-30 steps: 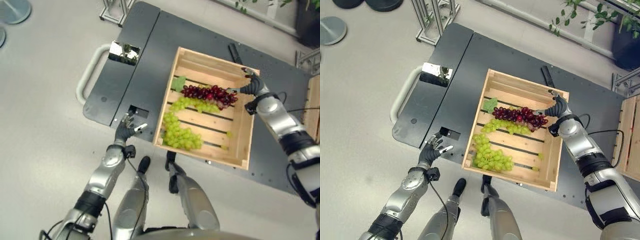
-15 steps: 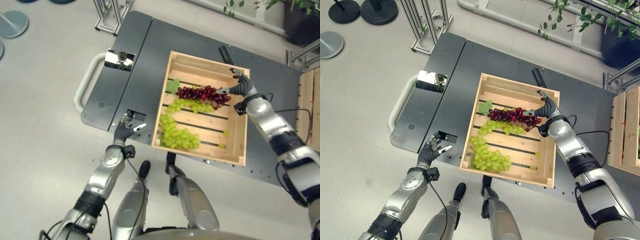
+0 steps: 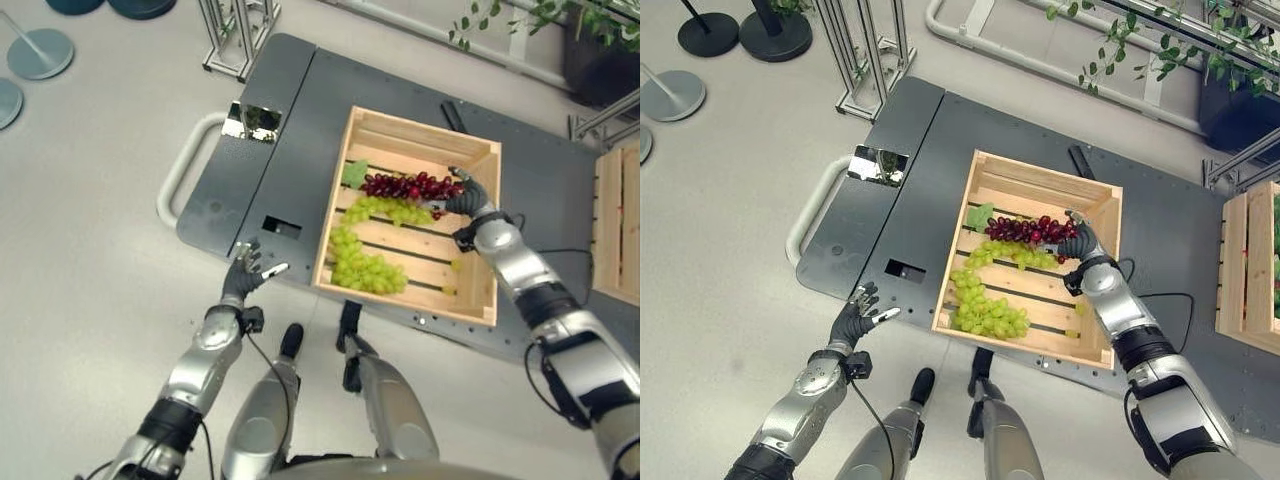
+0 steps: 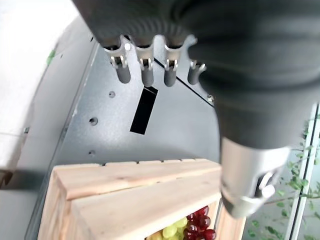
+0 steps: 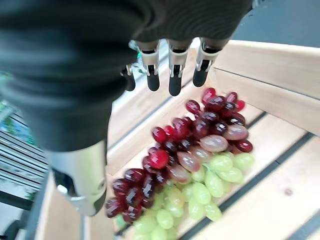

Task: Pick up the fruits from the basket on one side to the basket on the other side

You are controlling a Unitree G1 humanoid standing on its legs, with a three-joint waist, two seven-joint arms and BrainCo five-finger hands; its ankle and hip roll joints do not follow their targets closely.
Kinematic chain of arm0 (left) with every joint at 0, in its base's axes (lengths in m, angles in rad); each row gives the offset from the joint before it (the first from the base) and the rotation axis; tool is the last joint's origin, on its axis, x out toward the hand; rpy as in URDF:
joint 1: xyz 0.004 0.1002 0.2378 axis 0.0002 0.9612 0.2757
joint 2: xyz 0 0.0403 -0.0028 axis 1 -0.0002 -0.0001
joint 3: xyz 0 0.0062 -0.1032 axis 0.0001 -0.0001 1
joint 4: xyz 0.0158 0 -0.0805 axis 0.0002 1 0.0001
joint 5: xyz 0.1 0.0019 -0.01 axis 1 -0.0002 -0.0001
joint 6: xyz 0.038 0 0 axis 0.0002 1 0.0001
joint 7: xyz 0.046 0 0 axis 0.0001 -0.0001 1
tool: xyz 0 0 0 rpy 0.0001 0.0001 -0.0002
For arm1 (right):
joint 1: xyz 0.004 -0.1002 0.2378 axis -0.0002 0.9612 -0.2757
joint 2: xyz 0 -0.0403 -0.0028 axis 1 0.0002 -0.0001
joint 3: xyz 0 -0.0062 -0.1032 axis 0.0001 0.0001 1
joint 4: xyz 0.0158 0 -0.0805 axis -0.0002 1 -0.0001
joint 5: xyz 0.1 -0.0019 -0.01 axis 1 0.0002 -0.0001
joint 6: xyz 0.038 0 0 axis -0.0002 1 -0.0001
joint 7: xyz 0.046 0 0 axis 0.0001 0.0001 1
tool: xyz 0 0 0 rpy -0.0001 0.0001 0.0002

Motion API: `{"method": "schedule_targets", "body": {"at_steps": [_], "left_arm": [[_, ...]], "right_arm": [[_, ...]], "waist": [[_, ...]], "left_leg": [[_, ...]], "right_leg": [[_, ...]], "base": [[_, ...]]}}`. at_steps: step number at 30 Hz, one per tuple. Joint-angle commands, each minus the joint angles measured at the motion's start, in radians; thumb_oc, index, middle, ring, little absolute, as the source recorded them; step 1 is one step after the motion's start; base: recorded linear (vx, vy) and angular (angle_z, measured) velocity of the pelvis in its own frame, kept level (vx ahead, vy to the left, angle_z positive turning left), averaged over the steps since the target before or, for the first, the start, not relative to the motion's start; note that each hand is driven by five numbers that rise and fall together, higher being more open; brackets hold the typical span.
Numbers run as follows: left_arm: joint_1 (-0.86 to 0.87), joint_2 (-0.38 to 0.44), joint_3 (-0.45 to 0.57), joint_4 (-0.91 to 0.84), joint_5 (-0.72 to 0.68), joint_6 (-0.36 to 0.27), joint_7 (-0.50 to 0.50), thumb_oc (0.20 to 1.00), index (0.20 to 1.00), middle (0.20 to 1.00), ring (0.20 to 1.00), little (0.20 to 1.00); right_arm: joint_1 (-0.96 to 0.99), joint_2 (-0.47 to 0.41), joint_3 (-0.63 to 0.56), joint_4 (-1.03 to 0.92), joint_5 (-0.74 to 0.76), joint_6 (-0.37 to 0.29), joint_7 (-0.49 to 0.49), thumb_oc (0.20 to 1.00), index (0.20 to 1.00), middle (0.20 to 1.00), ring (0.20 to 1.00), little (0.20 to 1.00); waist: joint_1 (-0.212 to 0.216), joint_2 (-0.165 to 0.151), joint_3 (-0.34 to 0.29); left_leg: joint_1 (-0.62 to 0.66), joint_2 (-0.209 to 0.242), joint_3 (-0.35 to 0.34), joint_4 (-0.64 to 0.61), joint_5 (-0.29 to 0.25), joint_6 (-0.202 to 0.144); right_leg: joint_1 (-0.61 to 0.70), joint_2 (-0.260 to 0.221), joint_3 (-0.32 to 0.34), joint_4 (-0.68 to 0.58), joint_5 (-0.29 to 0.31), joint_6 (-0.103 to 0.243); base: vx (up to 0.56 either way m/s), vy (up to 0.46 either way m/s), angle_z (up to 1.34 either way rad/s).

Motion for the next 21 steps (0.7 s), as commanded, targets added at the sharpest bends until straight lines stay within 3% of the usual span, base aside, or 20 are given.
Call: {"method": "schedule_targets", "body": {"at_steps": [1, 12, 21], "left_arm": [[0.055, 0.042, 0.058, -0.166, 0.046, -0.017, 0.007, 1.000, 1.000, 1.000, 1.000, 1.000], [0.035, 0.028, 0.026, -0.166, 0.044, -0.021, 0.052, 1.000, 1.000, 1.000, 1.000, 1.000], [-0.001, 0.017, -0.005, -0.165, 0.048, -0.031, 0.070, 1.000, 1.000, 1.000, 1.000, 1.000]], "right_arm": [[-0.162, 0.026, 0.059, -0.008, -0.049, -0.007, -0.026, 1.000, 1.000, 1.000, 1.000, 1.000], [-0.353, 0.086, 0.194, 0.194, -0.143, 0.020, -0.035, 1.000, 1.000, 1.000, 1.000, 1.000], [-0.398, 0.102, 0.287, 0.419, -0.279, 0.039, -0.001, 1.000, 1.000, 1.000, 1.000, 1.000]], "waist": [[0.028, -0.076, -0.006], [0.053, -0.070, -0.006], [0.072, -0.058, -0.006]], "left_leg": [[0.006, -0.007, -0.020, -0.132, 0.017, 0.027], [-0.080, 0.021, -0.071, -0.141, 0.045, 0.001], [-0.168, 0.032, -0.122, -0.153, 0.082, -0.017]], "right_leg": [[-0.129, -0.077, -0.002, 0.044, 0.068, 0.000], [-0.179, -0.064, -0.063, 0.039, 0.039, -0.021], [-0.223, -0.054, -0.094, 0.035, 0.027, -0.028]], "base": [[0.06, -0.053, 0.07], [0.05, -0.049, 0.19], [0.02, -0.041, 0.19]]}}
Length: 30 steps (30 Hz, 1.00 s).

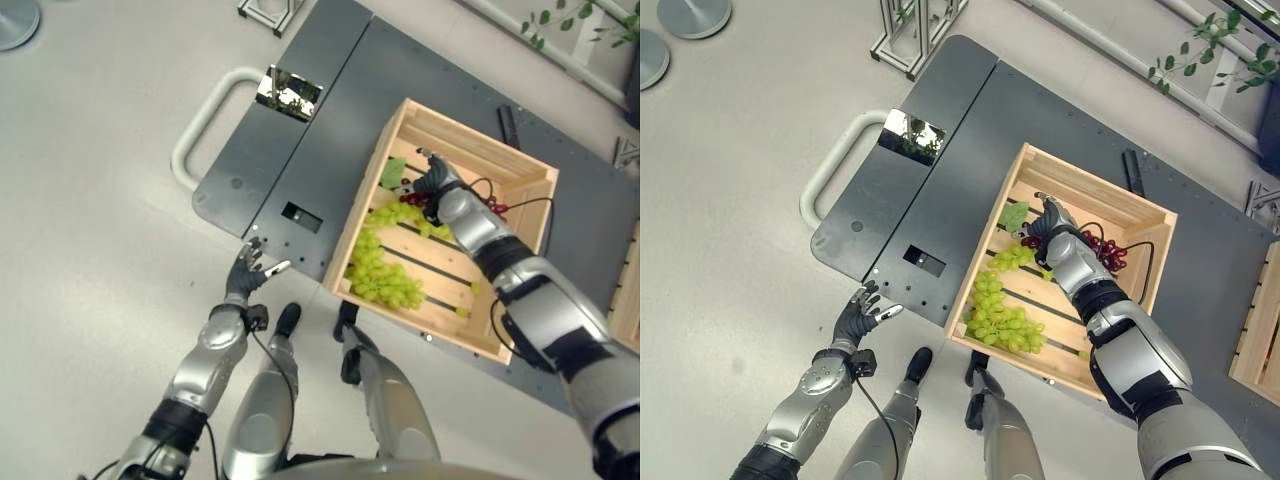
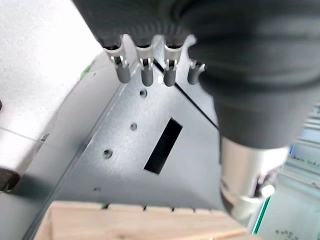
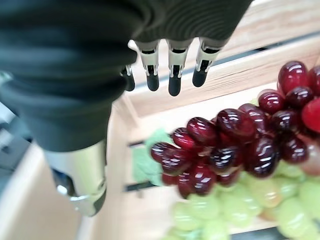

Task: Pick up the fruits from the basket on one side to the basket on the other side

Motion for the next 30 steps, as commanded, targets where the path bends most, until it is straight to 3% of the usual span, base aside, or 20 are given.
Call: {"method": "schedule_targets", "body": {"at_steps": [1, 9, 13, 16, 21, 30], "left_arm": [[0.036, 0.030, 0.017, -0.144, 0.046, -0.035, 0.010, 1.000, 1.000, 1.000, 1.000, 1.000], [-0.008, 0.010, 0.016, -0.118, 0.050, -0.043, 0.018, 1.000, 1.000, 1.000, 1.000, 1.000], [-0.018, -0.002, 0.031, -0.099, 0.048, -0.045, 0.028, 1.000, 1.000, 1.000, 1.000, 1.000], [-0.029, -0.014, 0.060, -0.079, 0.048, -0.043, 0.048, 1.000, 1.000, 1.000, 1.000, 1.000], [-0.023, -0.020, 0.078, -0.081, 0.042, -0.050, 0.058, 1.000, 1.000, 1.000, 1.000, 1.000], [-0.014, -0.014, 0.082, -0.101, 0.035, -0.057, 0.063, 1.000, 1.000, 1.000, 1.000, 1.000]], "right_arm": [[-0.057, -0.002, 0.031, 0.024, -0.076, 0.005, 0.001, 1.000, 1.000, 1.000, 1.000, 1.000], [0.016, 0.012, 0.043, 0.073, -0.130, -0.003, 0.032, 1.000, 1.000, 1.000, 1.000, 1.000], [0.091, 0.005, -0.022, 0.040, -0.069, -0.013, 0.020, 1.000, 1.000, 1.000, 1.000, 1.000], [0.173, -0.050, -0.094, -0.101, 0.022, -0.034, -0.024, 1.000, 1.000, 1.000, 1.000, 1.000], [0.245, -0.136, -0.155, -0.233, 0.046, -0.037, -0.042, 1.000, 1.000, 1.000, 1.000, 1.000], [0.318, -0.251, -0.235, -0.317, 0.068, -0.041, -0.058, 1.000, 1.000, 1.000, 1.000, 1.000]], "waist": [[0.017, -0.053, -0.002], [0.026, -0.038, -0.002], [0.022, -0.040, -0.002], [0.003, -0.061, -0.002], [-0.017, -0.080, -0.002], [-0.038, -0.094, -0.002]], "left_leg": [[-0.034, 0.002, -0.037, -0.139, 0.082, -0.014], [-0.075, -0.002, -0.072, -0.140, 0.099, -0.024], [-0.076, -0.002, -0.078, -0.147, 0.104, -0.026], [-0.068, 0.000, -0.069, -0.154, 0.104, -0.027], [-0.054, 0.004, -0.054, -0.165, 0.101, -0.027], [-0.036, 0.004, -0.039, -0.172, 0.092, -0.023]], "right_leg": [[-0.121, -0.065, -0.026, 0.026, 0.003, 0.065], [-0.131, -0.066, -0.050, 0.023, -0.008, 0.063], [-0.122, -0.069, -0.055, 0.016, -0.011, 0.063], [-0.114, -0.069, -0.047, 0.010, -0.010, 0.063], [-0.103, -0.070, -0.038, 0.005, -0.012, 0.063], [-0.092, -0.072, -0.030, 0.004, -0.018, 0.062]], "base": [[0.01, -0.025, 0.27], [0.01, -0.011, 0.12], [0.01, 0.015, 0.16], [0.00, 0.036, 0.02], [-0.01, 0.027, -0.08], [0.00, 0.010, -0.04]]}}
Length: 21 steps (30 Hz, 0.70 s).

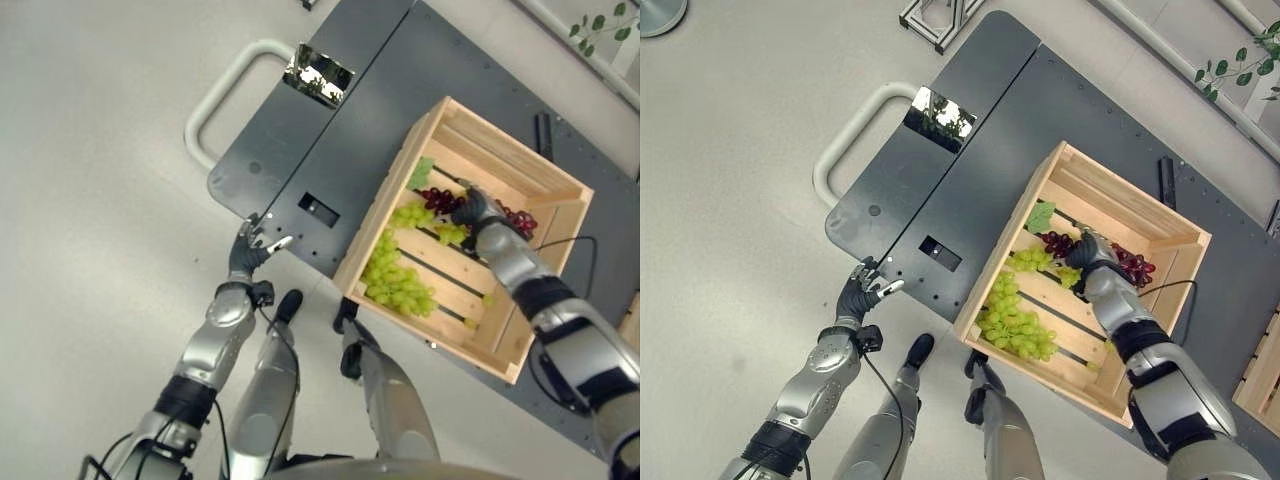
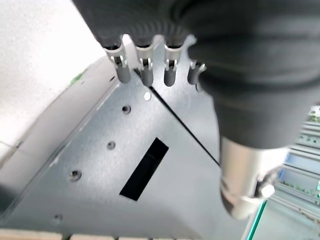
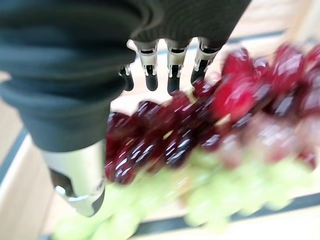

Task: Pick up the fruits from the basket on one side to the basket on the other side

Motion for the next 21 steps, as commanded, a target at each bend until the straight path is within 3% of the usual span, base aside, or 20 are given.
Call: {"method": "schedule_targets", "body": {"at_steps": [1, 10, 21], "left_arm": [[0.050, 0.017, 0.057, -0.112, 0.035, -0.050, 0.005, 1.000, 1.000, 1.000, 1.000, 1.000], [0.062, 0.027, 0.057, -0.134, 0.031, -0.051, 0.002, 1.000, 1.000, 1.000, 1.000, 1.000], [0.061, 0.028, 0.042, -0.139, 0.023, -0.051, 0.005, 1.000, 1.000, 1.000, 1.000, 1.000]], "right_arm": [[-0.002, -0.055, -0.042, -0.021, 0.031, -0.002, -0.033, 1.000, 1.000, 1.000, 1.000, 1.000], [-0.026, -0.101, -0.014, 0.008, 0.036, -0.003, -0.011, 1.000, 1.000, 1.000, 1.000, 1.000], [-0.128, -0.069, 0.087, 0.102, -0.008, 0.003, 0.011, 1.000, 1.000, 1.000, 1.000, 1.000]], "waist": [[-0.005, -0.076, 0.009], [-0.003, -0.077, 0.009], [0.011, -0.069, 0.009]], "left_leg": [[-0.006, 0.014, -0.014, -0.172, 0.086, -0.018], [-0.011, 0.014, -0.012, -0.170, 0.085, -0.019], [-0.029, 0.013, -0.017, -0.167, 0.088, -0.023]], "right_leg": [[-0.089, -0.063, 0.001, 0.027, -0.011, 0.073], [-0.086, -0.060, 0.006, 0.023, -0.016, 0.070], [-0.091, -0.059, 0.001, 0.018, -0.016, 0.069]], "base": [[0.00, 0.006, -0.11], [0.00, 0.001, -0.01], [0.00, 0.000, 0.00]]}}
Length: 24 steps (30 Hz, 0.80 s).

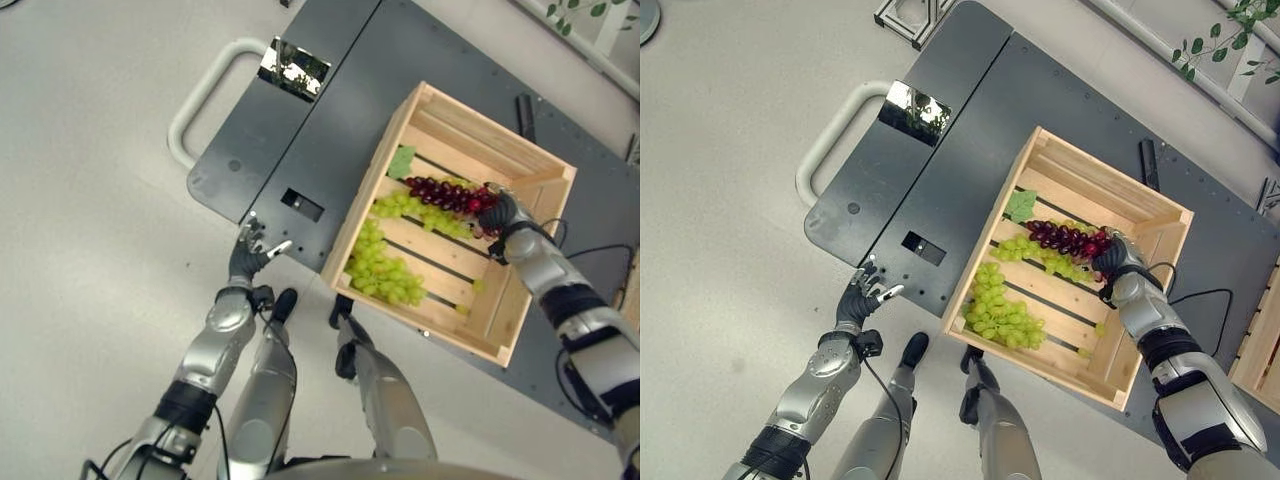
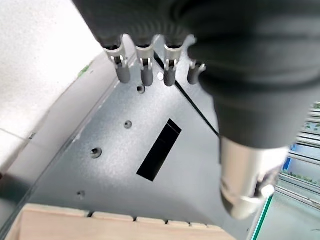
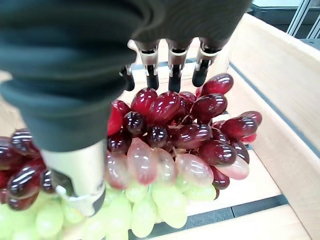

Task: Pick up the fruits from the basket on one side to the basket on the other side

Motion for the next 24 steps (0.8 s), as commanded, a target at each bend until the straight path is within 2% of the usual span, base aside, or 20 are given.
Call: {"method": "schedule_targets", "body": {"at_steps": [1, 12, 18, 20, 24], "left_arm": [[0.043, 0.031, 0.037, -0.140, 0.023, -0.053, 0.002, 1.000, 1.000, 1.000, 1.000, 1.000], [0.019, 0.017, 0.017, -0.139, 0.021, -0.054, 0.019, 1.000, 1.000, 1.000, 1.000, 1.000], [-0.005, 0.008, -0.013, -0.140, 0.024, -0.055, 0.013, 1.000, 1.000, 1.000, 1.000, 1.000], [-0.009, 0.005, -0.017, -0.136, 0.026, -0.056, 0.012, 1.000, 1.000, 1.000, 1.000, 1.000], [-0.020, -0.003, -0.029, -0.122, 0.028, -0.052, 0.007, 1.000, 1.000, 1.000, 1.000, 1.000]], "right_arm": [[-0.124, 0.002, 0.047, 0.064, -0.012, 0.001, 0.001, 1.000, 1.000, 1.000, 1.000, 1.000], [-0.195, 0.131, 0.113, 0.121, -0.094, 0.012, -0.014, 1.000, 1.000, 1.000, 1.000, 1.000], [-0.204, 0.245, 0.151, 0.268, -0.184, 0.030, 0.010, 1.000, 1.000, 1.000, 1.000, 1.000], [-0.197, 0.258, 0.146, 0.291, -0.186, 0.031, 0.006, 1.000, 1.000, 1.000, 1.000, 1.000], [-0.180, 0.284, 0.165, 0.348, -0.281, 0.052, 0.028, 1.000, 1.000, 1.000, 1.000, 1.000]], "waist": [[0.038, -0.059, 0.013], [0.058, -0.041, 0.013], [0.079, -0.018, 0.013], [0.083, -0.014, 0.013], [0.094, 0.001, 0.013]], "left_leg": [[0.004, 0.010, -0.026, -0.157, 0.078, -0.008], [-0.016, 0.007, -0.039, -0.153, 0.087, -0.014], [-0.028, 0.002, -0.059, -0.152, 0.093, -0.018], [-0.032, 0.001, -0.063, -0.151, 0.096, -0.019], [-0.044, -0.004, -0.076, -0.152, 0.103, -0.025]], "right_leg": [[-0.072, -0.068, -0.001, 0.064, -0.024, 0.079], [-0.077, -0.065, -0.009, 0.062, -0.030, 0.075], [-0.074, -0.066, -0.020, 0.059, -0.032, 0.073], [-0.075, -0.068, -0.023, 0.059, -0.032, 0.074], [-0.072, -0.073, -0.035, 0.057, -0.032, 0.075]], "base": [[0.00, 0.000, 0.00], [0.00, 0.001, 0.02], [0.00, -0.002, 0.07], [0.00, 0.000, 0.00], [-0.01, 0.010, 0.15]]}}
